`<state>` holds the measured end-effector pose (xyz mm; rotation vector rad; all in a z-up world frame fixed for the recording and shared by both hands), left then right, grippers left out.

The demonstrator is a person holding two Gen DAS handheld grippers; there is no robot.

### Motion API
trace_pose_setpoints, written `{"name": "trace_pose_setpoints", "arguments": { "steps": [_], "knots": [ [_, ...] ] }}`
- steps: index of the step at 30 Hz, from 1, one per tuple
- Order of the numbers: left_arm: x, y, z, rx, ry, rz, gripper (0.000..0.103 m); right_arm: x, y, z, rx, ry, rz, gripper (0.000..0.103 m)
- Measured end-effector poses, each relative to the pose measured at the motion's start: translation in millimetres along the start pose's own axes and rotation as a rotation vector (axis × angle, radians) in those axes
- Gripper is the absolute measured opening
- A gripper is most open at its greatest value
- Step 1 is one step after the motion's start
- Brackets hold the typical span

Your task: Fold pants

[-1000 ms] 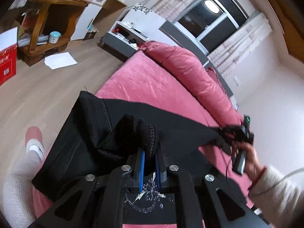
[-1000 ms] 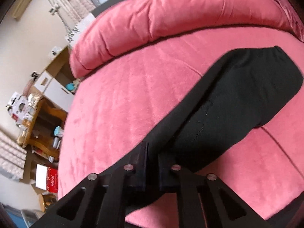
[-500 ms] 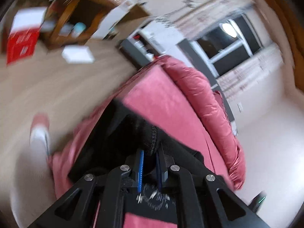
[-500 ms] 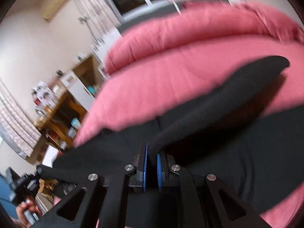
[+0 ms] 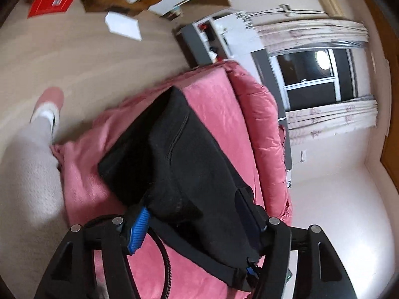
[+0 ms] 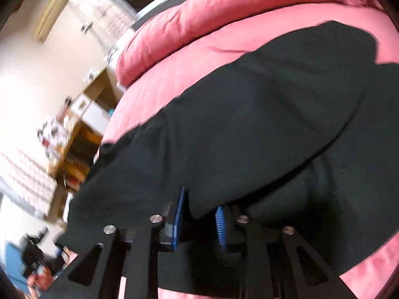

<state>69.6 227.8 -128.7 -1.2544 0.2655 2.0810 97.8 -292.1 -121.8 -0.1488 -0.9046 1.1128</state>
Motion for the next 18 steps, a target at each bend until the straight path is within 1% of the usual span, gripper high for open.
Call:
{"name": "trace_pose_setpoints", "arguments": {
  "steps": [1, 2, 3, 4, 6, 7, 10, 11, 13, 15, 16, 17, 18],
  "knots": [
    [0, -1, 0, -0.001, -0.01, -0.006, 0.051, -10, -7, 5, -0.022, -0.002, -0.038, 0.029],
    [-2, -2, -1, -0.002, -0.022, -0.021, 0.025, -18, -12, 10, -0.036, 0.003, -0.065, 0.035],
    [-4, -4, -1, -0.005, -0.062, -0.052, 0.017, -28, -19, 12, -0.046, 0.015, -0.091, 0.038],
    [-5, -5, -1, -0.005, -0.082, -0.063, 0.016, -41, -26, 19, -0.061, 0.029, -0.116, 0.041],
    [-11, -10, 2, -0.02, -0.045, -0.049, 0.014, -68, -43, 33, -0.107, 0.047, -0.172, 0.041],
    [-11, -13, 4, -0.033, -0.044, -0.038, 0.012, -83, -53, 39, -0.125, 0.061, -0.205, 0.041],
    [-12, -18, 5, -0.057, -0.047, -0.01, 0.011, -126, -81, 53, -0.185, 0.094, -0.31, 0.041],
    [-11, -18, 5, -0.057, -0.059, -0.012, 0.011, -140, -90, 58, -0.203, 0.103, -0.338, 0.041],
    [-14, -14, 4, -0.068, -0.066, -0.048, 0.012, -162, -112, 65, -0.242, 0.086, -0.379, 0.041],
    [-18, -12, 3, -0.092, -0.111, -0.115, 0.02, -185, -132, 69, -0.27, 0.087, -0.434, 0.041],
    [-18, -12, 3, -0.096, -0.118, -0.13, 0.03, -193, -137, 70, -0.285, 0.088, -0.456, 0.041],
    [-20, -11, 2, -0.098, -0.121, -0.141, 0.035, -204, -144, 70, -0.293, 0.092, -0.481, 0.041],
    [-20, -11, 0, -0.098, -0.13, -0.145, 0.035, -212, -148, 69, -0.296, 0.106, -0.5, 0.04]
  ]
}}
Point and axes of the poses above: each gripper's, at about its wrist camera, not at the fingertips, and z roughly against the way its jaws point, x to its left, y to its underside, the point moved 9 cm from there along -z, roughly the way its jaws point, and after that the axes turned 3 degrees about -y, right-handed, at the moved point
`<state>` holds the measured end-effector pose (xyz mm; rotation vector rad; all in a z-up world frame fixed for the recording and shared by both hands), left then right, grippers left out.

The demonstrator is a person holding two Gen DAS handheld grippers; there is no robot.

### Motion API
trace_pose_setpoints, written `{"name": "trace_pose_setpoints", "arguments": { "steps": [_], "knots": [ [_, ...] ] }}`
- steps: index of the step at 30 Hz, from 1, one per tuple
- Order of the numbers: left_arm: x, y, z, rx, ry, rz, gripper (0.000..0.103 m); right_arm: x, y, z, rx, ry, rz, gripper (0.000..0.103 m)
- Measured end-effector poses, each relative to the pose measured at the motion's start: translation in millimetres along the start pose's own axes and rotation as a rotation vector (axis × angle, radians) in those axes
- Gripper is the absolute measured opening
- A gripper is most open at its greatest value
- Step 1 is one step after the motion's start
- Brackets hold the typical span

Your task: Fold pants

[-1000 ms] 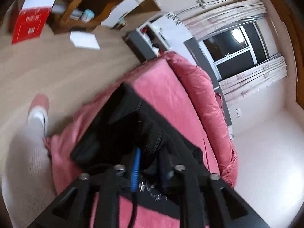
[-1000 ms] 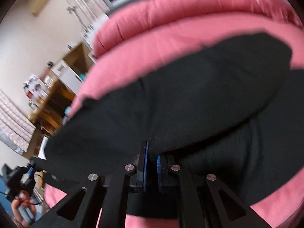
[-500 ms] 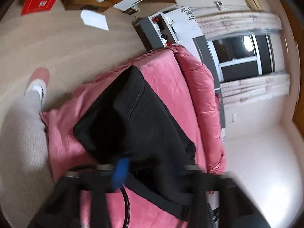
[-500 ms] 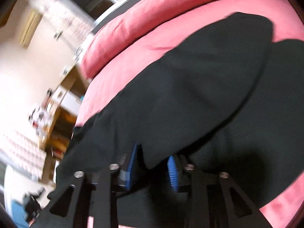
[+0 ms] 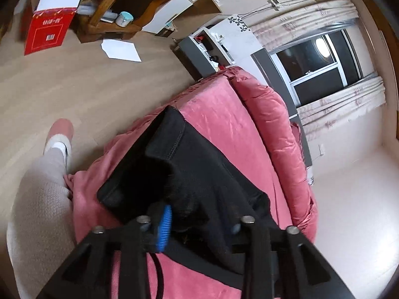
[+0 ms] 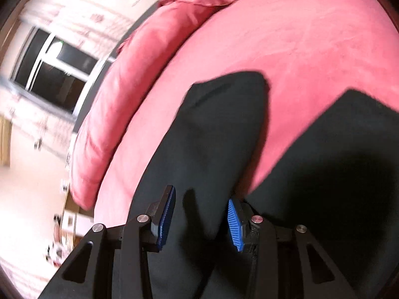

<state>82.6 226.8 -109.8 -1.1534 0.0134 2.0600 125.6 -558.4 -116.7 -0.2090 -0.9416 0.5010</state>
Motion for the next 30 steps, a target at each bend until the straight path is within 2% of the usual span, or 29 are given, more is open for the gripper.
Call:
{"name": "trace_pose_setpoints", "arguments": {
  "steps": [3, 4, 5, 6, 7, 10, 14, 16, 18, 21, 23, 24, 26, 28, 30],
  "knots": [
    [8, 2, -9, 0.007, -0.047, 0.034, 0.034, -7, -17, -12, -0.005, 0.032, -0.005, 0.034],
    [11, 2, -13, 0.016, -0.061, 0.045, 0.031, -12, -25, -11, -0.008, 0.058, 0.001, 0.024],
    [14, 2, -16, 0.027, -0.086, 0.05, 0.018, -5, -28, -19, -0.009, 0.067, -0.001, 0.009],
    [17, 0, -20, 0.03, -0.121, 0.05, 0.011, -6, -30, -21, 0.002, 0.066, -0.009, 0.008],
    [17, -2, -20, 0.024, -0.123, 0.051, 0.011, -10, -37, -11, 0.01, 0.06, -0.013, 0.008],
    [0, -16, -15, -0.011, -0.081, 0.017, 0.009, 6, -55, 9, -0.032, -0.002, 0.01, 0.007],
    [-35, -36, 4, -0.06, 0.01, -0.066, 0.008, 23, -69, 83, -0.134, -0.102, 0.037, 0.007],
    [-41, -40, 16, -0.082, 0.027, -0.119, 0.008, 13, -65, 117, -0.179, -0.104, 0.04, 0.007],
    [-28, -39, 21, -0.08, -0.012, -0.157, 0.009, -15, -47, 143, -0.179, -0.076, 0.015, 0.007],
    [4, -30, 14, -0.028, -0.063, -0.118, 0.009, -60, -13, 147, -0.116, 0.029, 0.023, 0.007],
    [25, -19, 5, 0.002, -0.101, -0.087, 0.009, -99, 12, 140, -0.062, 0.07, -0.041, 0.007],
    [32, -14, 2, 0.017, -0.112, -0.077, 0.008, -108, 17, 137, -0.049, 0.068, -0.07, 0.007],
    [42, -7, -7, 0.049, -0.134, -0.048, 0.009, -121, 22, 134, -0.055, 0.006, -0.15, 0.007],
    [42, -6, -4, 0.023, -0.107, -0.025, 0.01, -120, 16, 134, -0.071, -0.012, -0.15, 0.01],
    [39, -7, -4, 0.014, -0.124, -0.038, 0.011, -111, 8, 135, -0.07, -0.004, -0.115, 0.012]
  ]
}}
Point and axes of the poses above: each gripper's, at about its wrist camera, not at the fingertips, and z roughly against the way its jaws point, x to its left, y to its underside, the point moved 9 cm from there along -z, roughly the way its jaws point, and after that the axes turned 3 degrees about -y, right-handed, at the moved point
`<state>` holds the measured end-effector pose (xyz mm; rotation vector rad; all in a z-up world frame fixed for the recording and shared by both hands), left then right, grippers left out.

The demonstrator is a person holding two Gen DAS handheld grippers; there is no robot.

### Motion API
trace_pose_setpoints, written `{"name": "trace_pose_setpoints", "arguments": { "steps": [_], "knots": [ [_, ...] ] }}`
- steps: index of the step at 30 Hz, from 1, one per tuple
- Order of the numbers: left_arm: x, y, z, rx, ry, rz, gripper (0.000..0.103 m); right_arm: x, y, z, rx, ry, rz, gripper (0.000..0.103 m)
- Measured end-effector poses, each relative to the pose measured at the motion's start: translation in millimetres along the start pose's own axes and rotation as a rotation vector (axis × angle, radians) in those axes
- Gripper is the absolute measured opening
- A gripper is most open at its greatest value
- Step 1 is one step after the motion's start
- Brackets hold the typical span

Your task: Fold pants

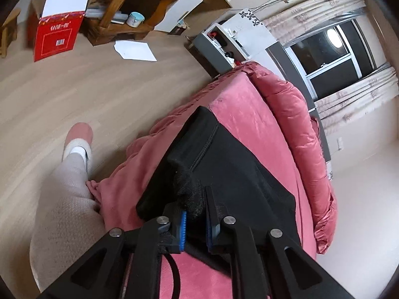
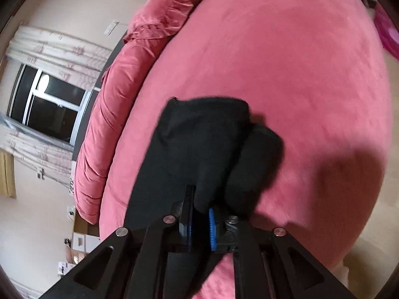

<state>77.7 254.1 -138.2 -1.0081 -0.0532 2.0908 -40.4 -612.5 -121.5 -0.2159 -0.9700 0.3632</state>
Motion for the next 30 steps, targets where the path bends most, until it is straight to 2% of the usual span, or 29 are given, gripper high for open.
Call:
{"name": "trace_pose_setpoints", "arguments": {
  "steps": [4, 6, 8, 9, 10, 12, 13, 14, 15, 16, 18, 19, 21, 23, 25, 27, 29, 30],
  "knots": [
    [-2, 2, 1, -0.016, -0.019, -0.028, 0.011, 17, -13, -1, -0.002, 0.019, 0.053, 0.014],
    [-7, -3, 7, -0.048, -0.005, -0.039, 0.01, 21, -17, -2, 0.004, 0.066, 0.087, 0.009],
    [-13, -9, 13, -0.072, -0.012, -0.072, 0.01, 31, -27, 7, -0.06, 0.05, 0.11, 0.008],
    [-14, -9, 12, -0.068, -0.035, -0.101, 0.01, 28, -30, 12, -0.088, 0.058, 0.108, 0.008],
    [-12, -7, 9, -0.055, -0.078, -0.136, 0.01, 20, -31, 11, -0.091, 0.103, 0.098, 0.008],
    [-4, 1, 0, -0.019, -0.172, -0.205, 0.015, 3, -25, 3, -0.031, 0.179, 0.093, 0.008],
    [-1, 2, -1, -0.011, -0.183, -0.203, 0.019, 1, -22, 3, -0.02, 0.188, 0.109, 0.008],
    [2, 0, 2, -0.012, -0.183, -0.178, 0.025, 4, -22, 7, -0.031, 0.193, 0.137, 0.013],
    [6, -6, 10, -0.037, -0.178, -0.139, 0.028, 9, -23, 14, -0.054, 0.22, 0.175, 0.02],
    [9, -13, 19, -0.072, -0.181, -0.106, 0.03, 15, -27, 26, -0.106, 0.293, 0.222, 0.033],
    [25, -32, 44, -0.178, -0.24, -0.032, 0.03, 32, -38, 60, -0.263, 0.418, 0.295, 0.035],
    [33, -42, 57, -0.233, -0.265, 0.007, 0.029, 43, -40, 69, -0.309, 0.41, 0.309, 0.035],
    [34, -55, 78, -0.312, -0.236, 0.05, 0.029, 87, -36, 78, -0.355, 0.318, 0.396, 0.035],
    [23, -57, 81, -0.327, -0.205, 0.038, 0.029, 128, -15, 64, -0.305, 0.259, 0.522, 0.035],
    [-3, -49, 67, -0.285, -0.159, -0.04, 0.029, 177, 27, 28, -0.165, 0.141, 0.666, 0.035],
    [-34, -34, 47, -0.231, -0.12, -0.149, 0.029, 221, 85, -14, 0.021, 0.016, 0.771, 0.035],
    [-64, -18, 27, -0.18, -0.076, -0.258, 0.03, 263, 162, -59, 0.239, -0.114, 0.863, 0.035],
    [-77, -8, 18, -0.153, -0.058, -0.308, 0.031, 276, 192, -76, 0.322, -0.152, 0.887, 0.035]
  ]
}}
Point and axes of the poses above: each gripper's, at about its wrist camera, not at the fingertips, and z roughly against the way its jaws point, x to its left, y to its underside, the point moved 9 cm from there along -z, roughly the way its jaws point, and after that the axes turned 3 degrees about -y, right-handed, at the moved point
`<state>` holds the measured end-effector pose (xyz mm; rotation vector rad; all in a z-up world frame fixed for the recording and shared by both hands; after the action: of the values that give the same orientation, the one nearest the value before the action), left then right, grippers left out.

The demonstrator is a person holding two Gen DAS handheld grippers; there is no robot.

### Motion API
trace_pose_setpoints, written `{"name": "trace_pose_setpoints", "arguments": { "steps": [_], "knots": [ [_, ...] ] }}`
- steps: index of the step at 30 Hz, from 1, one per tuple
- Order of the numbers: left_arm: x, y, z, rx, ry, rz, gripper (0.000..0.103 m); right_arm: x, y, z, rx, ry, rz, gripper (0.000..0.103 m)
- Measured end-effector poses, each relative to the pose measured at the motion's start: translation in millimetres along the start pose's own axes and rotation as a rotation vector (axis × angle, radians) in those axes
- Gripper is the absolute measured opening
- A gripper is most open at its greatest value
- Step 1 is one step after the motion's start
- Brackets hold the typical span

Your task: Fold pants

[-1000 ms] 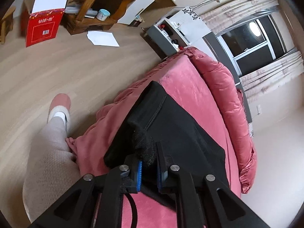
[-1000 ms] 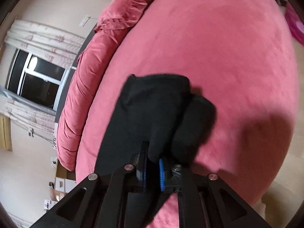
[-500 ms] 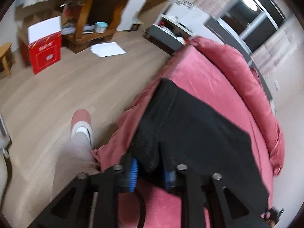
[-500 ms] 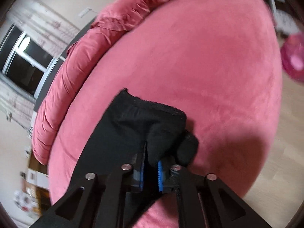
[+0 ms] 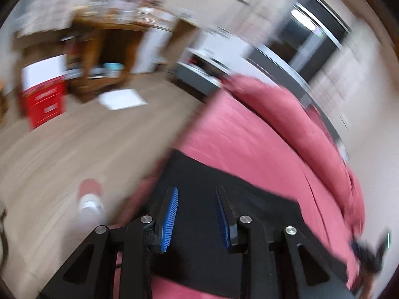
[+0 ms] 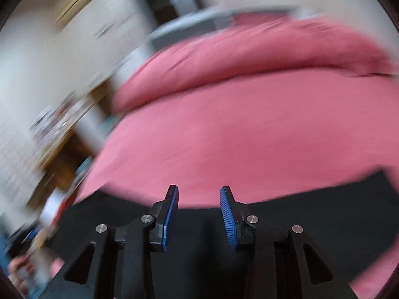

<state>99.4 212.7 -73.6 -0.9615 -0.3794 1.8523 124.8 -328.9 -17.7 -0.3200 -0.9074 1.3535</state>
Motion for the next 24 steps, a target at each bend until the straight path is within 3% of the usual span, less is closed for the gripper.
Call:
{"name": "trace_pose_setpoints", "arguments": {
  "steps": [3, 6, 10, 12, 13, 14, 15, 18, 20, 22, 24],
  "knots": [
    [-42, 16, -23, 0.056, 0.049, -0.123, 0.031, 85, 10, -81, 0.162, -0.137, 0.121, 0.036],
    [-53, 29, -43, 0.109, 0.026, -0.163, 0.031, 136, 16, -136, 0.264, -0.185, 0.191, 0.036],
    [-41, 36, -53, 0.131, 0.007, -0.14, 0.033, 161, 40, -186, 0.366, -0.181, 0.216, 0.036],
    [-37, 37, -57, 0.125, 0.004, -0.128, 0.035, 160, 41, -208, 0.415, -0.127, 0.243, 0.036],
    [-31, 40, -57, 0.123, 0.001, -0.123, 0.036, 158, 42, -214, 0.421, -0.106, 0.251, 0.032],
    [-29, 39, -59, 0.121, -0.002, -0.118, 0.036, 158, 41, -216, 0.41, -0.126, 0.251, 0.012],
    [-25, 36, -63, 0.122, -0.006, -0.113, 0.036, 159, 40, -216, 0.404, -0.148, 0.257, 0.008],
    [-22, 28, -75, 0.115, -0.02, -0.092, 0.036, 163, 24, -225, 0.359, -0.096, 0.286, 0.007],
    [-13, 23, -85, 0.107, -0.104, -0.088, 0.037, 164, 19, -241, 0.361, -0.069, 0.267, 0.005],
    [4, 27, -102, 0.147, -0.198, -0.058, 0.036, 153, 22, -249, 0.358, -0.071, 0.247, 0.005],
    [6, 27, -103, 0.137, -0.177, -0.044, 0.036, 148, 19, -247, 0.326, -0.105, 0.207, 0.005]
  ]
}}
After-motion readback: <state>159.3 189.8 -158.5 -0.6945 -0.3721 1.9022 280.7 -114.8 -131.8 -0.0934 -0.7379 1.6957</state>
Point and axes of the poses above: each gripper's, at about its wrist camera, not at the fingertips, and z roughly against the way its jaws point, x to its left, y to its underside, the point moved 9 cm from there along -z, roughly the way its jaws point, and after that the axes turned 3 degrees about -y, right-handed, at the moved point
